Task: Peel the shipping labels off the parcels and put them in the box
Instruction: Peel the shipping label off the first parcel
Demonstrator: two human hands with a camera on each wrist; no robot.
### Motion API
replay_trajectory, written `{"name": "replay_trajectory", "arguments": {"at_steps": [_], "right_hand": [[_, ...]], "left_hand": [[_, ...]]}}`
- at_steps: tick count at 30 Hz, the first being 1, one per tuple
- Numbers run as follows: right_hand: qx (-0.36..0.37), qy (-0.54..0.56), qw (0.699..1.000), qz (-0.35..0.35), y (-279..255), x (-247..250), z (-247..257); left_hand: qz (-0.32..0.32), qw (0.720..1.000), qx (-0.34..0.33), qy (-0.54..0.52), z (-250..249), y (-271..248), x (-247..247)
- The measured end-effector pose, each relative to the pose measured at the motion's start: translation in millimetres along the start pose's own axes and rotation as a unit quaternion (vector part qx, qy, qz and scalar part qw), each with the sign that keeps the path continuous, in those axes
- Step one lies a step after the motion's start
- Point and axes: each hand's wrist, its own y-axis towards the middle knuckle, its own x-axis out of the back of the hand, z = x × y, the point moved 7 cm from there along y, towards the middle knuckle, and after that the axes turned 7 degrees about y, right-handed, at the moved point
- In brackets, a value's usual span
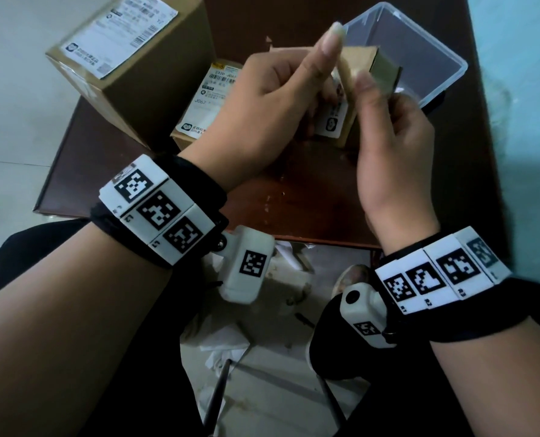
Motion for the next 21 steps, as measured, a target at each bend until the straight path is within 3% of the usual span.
{"name": "replay_trajectory", "arguments": {"at_steps": [11,17,21], "right_hand": [[-0.008,0.008,0.999,-0.032,-0.3,4.1,-1.6],[-0.001,-0.005,0.999,-0.036,-0.1,4.5,-1.4],[-0.007,0.017,0.999,-0.031,-0.7,4.8,-2.3]], "left_hand": [[-0.005,0.996,-0.049,0.070,2.6,3.5,-5.9],[-0.027,0.998,-0.016,0.053,8.1,6.0,-5.1],[-0.026,0.997,-0.027,0.065,6.0,5.5,-5.3]]}}
